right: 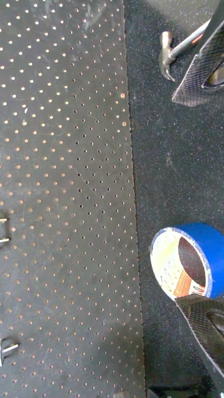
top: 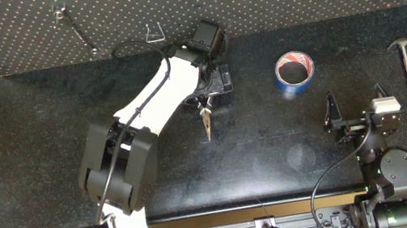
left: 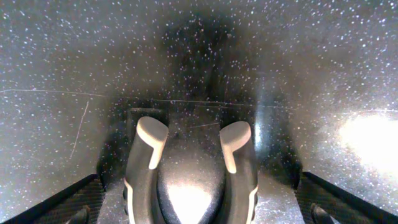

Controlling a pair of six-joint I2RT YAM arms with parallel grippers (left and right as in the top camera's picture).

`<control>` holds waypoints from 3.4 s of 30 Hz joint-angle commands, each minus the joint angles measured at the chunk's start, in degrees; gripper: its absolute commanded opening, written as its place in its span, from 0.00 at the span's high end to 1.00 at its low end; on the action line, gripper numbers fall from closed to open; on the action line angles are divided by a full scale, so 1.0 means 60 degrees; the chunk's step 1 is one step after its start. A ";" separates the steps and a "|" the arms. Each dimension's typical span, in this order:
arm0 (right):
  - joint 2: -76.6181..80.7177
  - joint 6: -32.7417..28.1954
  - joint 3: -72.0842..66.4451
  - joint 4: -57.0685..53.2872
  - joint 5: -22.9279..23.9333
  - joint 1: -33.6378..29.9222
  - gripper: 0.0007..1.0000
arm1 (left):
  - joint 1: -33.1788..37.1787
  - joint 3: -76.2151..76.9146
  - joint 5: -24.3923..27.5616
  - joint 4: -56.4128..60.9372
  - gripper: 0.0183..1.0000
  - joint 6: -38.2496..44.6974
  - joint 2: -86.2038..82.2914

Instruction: Place Tools Onto Pegboard

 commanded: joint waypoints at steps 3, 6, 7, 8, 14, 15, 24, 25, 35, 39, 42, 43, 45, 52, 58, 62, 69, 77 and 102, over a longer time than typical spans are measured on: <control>-0.0069 0.0135 -0.0058 -0.0015 0.0084 0.0080 0.01 | 0.0029 0.0189 0.0131 0.0007 0.30 0.0157 0.0222; -0.0069 0.0135 -0.0058 -0.0015 0.0084 0.0080 0.01 | 0.0029 0.0189 0.0127 0.0007 0.49 0.0157 0.0222; -0.0069 0.0135 -0.0058 -0.0015 0.0084 0.0080 0.01 | 0.0029 0.0189 0.0124 0.0007 0.49 0.0157 0.0222; -0.0069 0.0135 -0.0058 -0.0015 0.0084 0.0080 0.01 | 0.0029 0.0189 0.0124 0.0007 0.49 0.0157 0.0222; -0.0069 0.0138 -0.0058 -0.0015 0.0084 0.0080 0.01 | 0.0029 0.0189 0.0120 0.0000 0.61 0.0157 0.0222; -0.0069 0.0135 -0.0058 -0.0015 0.0084 0.0080 0.01 | 0.0029 0.0189 0.0124 0.0000 0.73 0.0153 0.0222; -0.0069 0.0135 -0.0058 -0.0015 0.0084 0.0080 0.01 | 0.0015 0.0189 -0.0466 -0.0554 0.99 0.0153 -0.0790; -0.0069 0.0135 -0.0058 -0.0015 0.0084 0.0080 0.01 | 0.0015 0.0189 -0.0907 -0.0783 0.99 0.0153 -0.1563; -0.0069 0.0135 -0.0058 -0.0015 0.0084 0.0080 0.01 | 0.1661 -0.3319 -0.3650 0.3934 0.99 0.1654 -0.9143; -0.0069 0.0135 -0.0058 -0.0015 0.0084 0.0080 0.01 | 0.1647 -0.4659 -0.3654 0.7049 0.99 0.2375 -0.8783; -0.0069 0.0135 -0.0058 -0.0015 0.0084 0.0080 0.01 | 0.1650 -0.4659 -0.3650 0.8695 0.99 0.2597 -0.7715; -0.0069 0.0135 -0.0058 -0.0015 0.0084 0.0080 0.01 | 0.1650 -0.4659 -0.3646 0.9242 0.99 0.2776 -0.7366; -0.0069 0.0135 -0.0058 -0.0015 0.0084 0.0080 0.01 | 0.1650 -0.4659 -0.3610 1.0375 0.99 0.3020 -0.6732; -0.0069 0.0135 -0.0058 -0.0015 0.0084 0.0080 0.01 | 0.1657 -0.4659 -0.3402 1.1511 0.99 0.3020 -0.5803; -0.0069 0.0135 -0.0058 -0.0015 0.0084 0.0080 0.01 | 0.1661 -0.4659 -0.3366 1.1610 0.99 0.3024 -0.5333; -0.0069 0.0135 -0.0058 -0.0015 0.0084 0.0080 0.01 | 0.1708 -0.4659 -0.3362 1.1613 0.99 0.3089 -0.4972; -0.0069 0.0135 -0.0058 -0.0015 0.0084 0.0080 0.01 | 0.1723 -0.4659 -0.3370 1.1628 0.99 0.3093 -0.4342; -0.0069 0.0135 -0.0058 -0.0018 0.0084 0.0080 0.01 | 0.1840 -0.4659 -0.3115 1.3005 0.99 0.3158 -0.4554; -0.0069 0.0138 -0.0058 -0.0015 0.0084 0.0080 0.01 | 0.2153 -0.4659 -0.3107 1.3162 0.99 0.3158 -0.4590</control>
